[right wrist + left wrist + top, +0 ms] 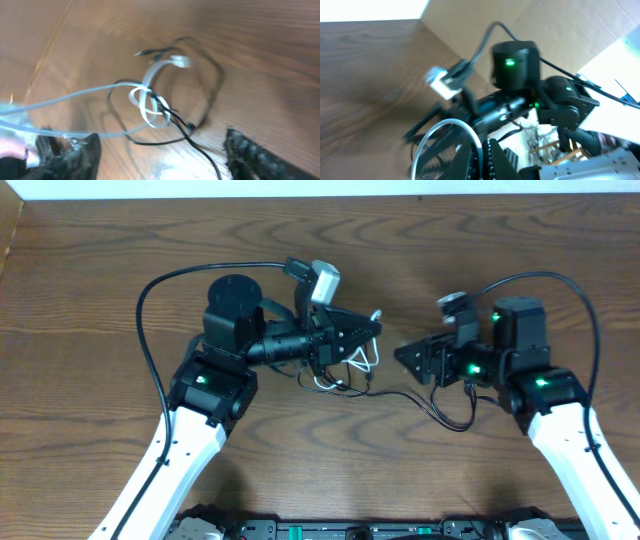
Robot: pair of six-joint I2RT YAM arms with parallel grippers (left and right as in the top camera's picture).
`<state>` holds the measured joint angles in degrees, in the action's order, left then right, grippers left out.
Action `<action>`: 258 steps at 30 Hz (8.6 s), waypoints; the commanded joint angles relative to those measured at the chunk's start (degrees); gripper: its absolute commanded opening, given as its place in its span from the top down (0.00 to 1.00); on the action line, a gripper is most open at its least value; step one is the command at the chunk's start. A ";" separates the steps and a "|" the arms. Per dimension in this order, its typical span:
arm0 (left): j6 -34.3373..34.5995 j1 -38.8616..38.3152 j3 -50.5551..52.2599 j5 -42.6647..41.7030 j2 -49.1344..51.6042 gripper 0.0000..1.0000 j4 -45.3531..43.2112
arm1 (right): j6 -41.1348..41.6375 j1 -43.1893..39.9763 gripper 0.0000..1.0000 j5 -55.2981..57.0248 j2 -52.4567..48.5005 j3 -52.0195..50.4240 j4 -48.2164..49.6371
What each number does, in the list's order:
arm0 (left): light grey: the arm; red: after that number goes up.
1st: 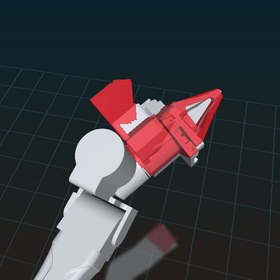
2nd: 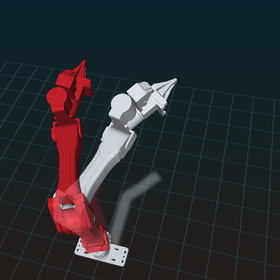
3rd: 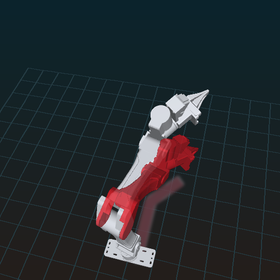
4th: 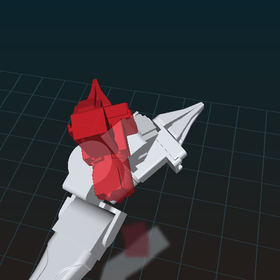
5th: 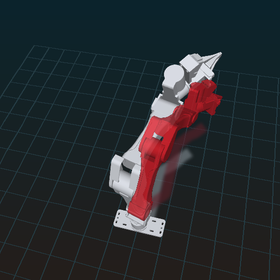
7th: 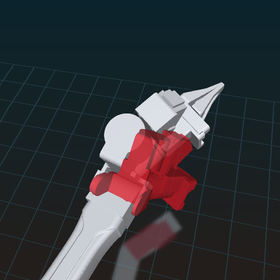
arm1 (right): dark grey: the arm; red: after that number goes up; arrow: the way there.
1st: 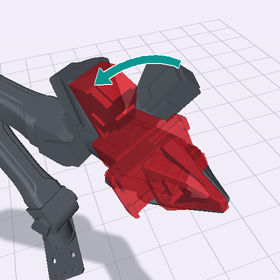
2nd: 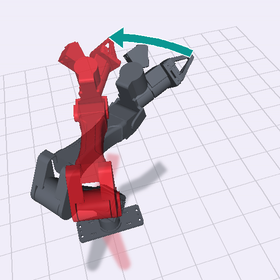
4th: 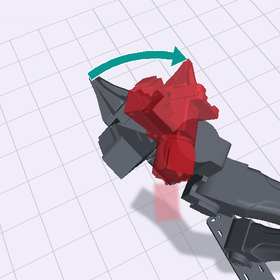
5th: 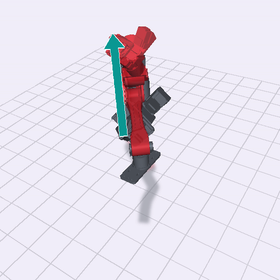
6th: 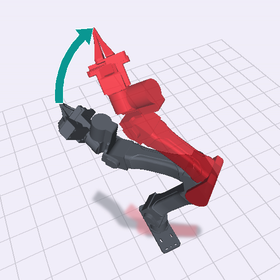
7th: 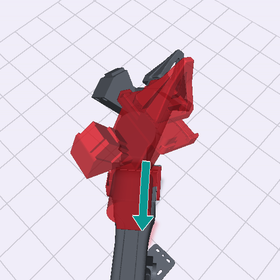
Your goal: Untangle cables
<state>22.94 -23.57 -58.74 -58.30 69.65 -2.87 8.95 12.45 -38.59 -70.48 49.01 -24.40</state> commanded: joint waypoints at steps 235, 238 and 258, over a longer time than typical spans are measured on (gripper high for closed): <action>-3.19 -3.06 -0.46 37.40 19.34 0.63 33.46 | -1.18 -36.52 0.01 12.31 -0.20 13.81 -10.64; -3.19 -4.44 -0.46 38.45 21.46 0.63 32.35 | -3.10 -34.73 0.01 10.54 -0.57 13.81 -14.45; -2.51 -10.86 -0.57 40.87 31.78 0.93 19.02 | -3.91 -21.07 0.06 12.13 -1.86 13.79 -19.19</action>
<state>20.73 -33.93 -58.52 -14.06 102.32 17.82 5.80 -9.58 -26.76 -71.85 62.19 -43.51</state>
